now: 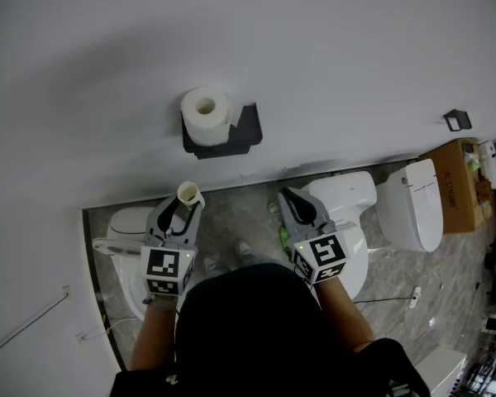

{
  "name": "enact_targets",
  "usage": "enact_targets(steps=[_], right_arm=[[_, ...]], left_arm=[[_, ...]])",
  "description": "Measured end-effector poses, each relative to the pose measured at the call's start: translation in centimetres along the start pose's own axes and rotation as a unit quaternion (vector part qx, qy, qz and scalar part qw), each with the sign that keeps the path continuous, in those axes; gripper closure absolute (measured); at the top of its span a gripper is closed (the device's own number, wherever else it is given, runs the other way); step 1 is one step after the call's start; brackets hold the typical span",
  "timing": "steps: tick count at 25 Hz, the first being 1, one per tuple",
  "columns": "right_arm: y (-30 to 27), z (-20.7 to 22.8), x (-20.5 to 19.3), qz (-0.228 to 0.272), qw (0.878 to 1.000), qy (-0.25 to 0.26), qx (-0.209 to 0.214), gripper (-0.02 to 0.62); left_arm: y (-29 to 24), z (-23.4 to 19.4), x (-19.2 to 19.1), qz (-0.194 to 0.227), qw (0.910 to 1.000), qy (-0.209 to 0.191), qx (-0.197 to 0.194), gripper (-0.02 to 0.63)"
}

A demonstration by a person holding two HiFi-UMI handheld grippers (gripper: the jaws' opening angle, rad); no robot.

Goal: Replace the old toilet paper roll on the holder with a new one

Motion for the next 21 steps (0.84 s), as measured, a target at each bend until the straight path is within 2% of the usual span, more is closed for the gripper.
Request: enact_targets(steps=[21], right_arm=[[-0.70, -0.36, -0.11, 0.001, 1.000, -0.007, 0.009, 0.575]], left_arm=[[1.02, -0.66, -0.46, 0.001, 0.9997, 0.010, 0.023, 0.436]])
Point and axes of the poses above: the fingertips, and each gripper's own axes: y backward along the fingers, z to its right, x out of its top, the point moved 9 cm from there along y, backward along the fingers, and after that the axes turned 2 degrees about z, right-handed, at the moved point
